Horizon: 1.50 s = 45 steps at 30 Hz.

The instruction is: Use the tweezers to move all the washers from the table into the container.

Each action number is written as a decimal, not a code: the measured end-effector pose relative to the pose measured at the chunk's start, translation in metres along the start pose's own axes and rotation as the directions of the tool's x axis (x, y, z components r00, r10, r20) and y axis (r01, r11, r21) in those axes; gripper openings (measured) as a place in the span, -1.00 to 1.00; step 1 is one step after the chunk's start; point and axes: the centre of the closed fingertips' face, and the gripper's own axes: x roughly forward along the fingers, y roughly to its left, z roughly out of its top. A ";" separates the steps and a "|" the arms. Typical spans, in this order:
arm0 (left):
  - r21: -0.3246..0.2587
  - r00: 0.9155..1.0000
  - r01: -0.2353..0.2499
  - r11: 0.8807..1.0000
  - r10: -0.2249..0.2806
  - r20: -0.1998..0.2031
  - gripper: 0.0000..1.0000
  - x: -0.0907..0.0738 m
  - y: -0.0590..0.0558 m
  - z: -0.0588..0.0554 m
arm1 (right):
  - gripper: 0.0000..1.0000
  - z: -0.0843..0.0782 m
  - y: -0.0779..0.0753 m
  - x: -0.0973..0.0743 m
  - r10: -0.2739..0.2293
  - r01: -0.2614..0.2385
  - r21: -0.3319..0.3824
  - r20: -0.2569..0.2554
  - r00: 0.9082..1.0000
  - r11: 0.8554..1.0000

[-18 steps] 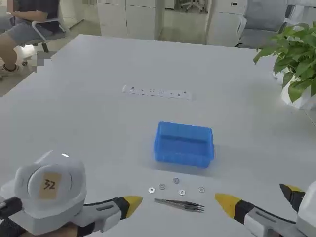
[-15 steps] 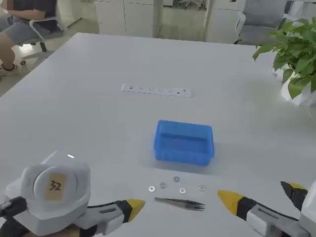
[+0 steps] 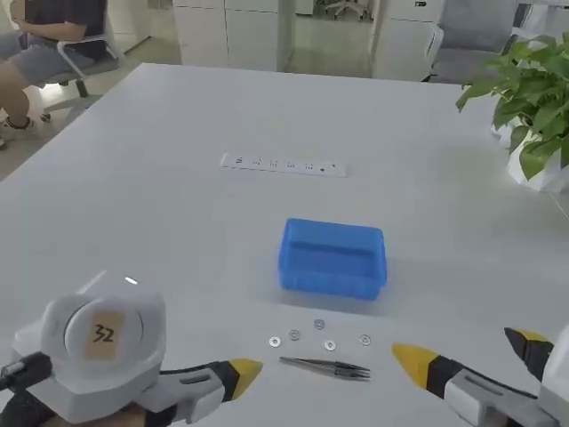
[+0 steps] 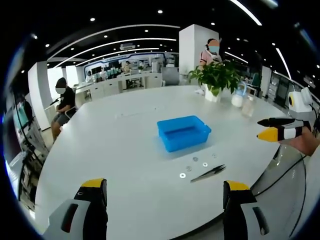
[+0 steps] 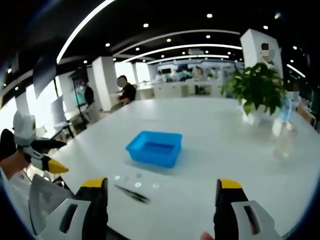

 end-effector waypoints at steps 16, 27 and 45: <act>0.011 1.000 -0.003 1.000 0.003 0.007 0.98 0.000 -0.003 0.000 | 0.74 0.000 0.003 0.001 0.006 -0.006 -0.013 -0.007 1.000 1.000; 0.023 1.000 0.006 1.000 -0.006 0.008 0.98 0.000 -0.006 0.000 | 0.72 -0.004 0.003 0.001 0.009 -0.009 -0.017 -0.023 1.000 1.000; 0.057 0.996 0.081 0.995 -0.079 -0.043 0.63 0.022 -0.018 -0.009 | 0.63 -0.014 0.006 0.008 0.011 -0.013 -0.027 -0.082 0.997 1.000</act>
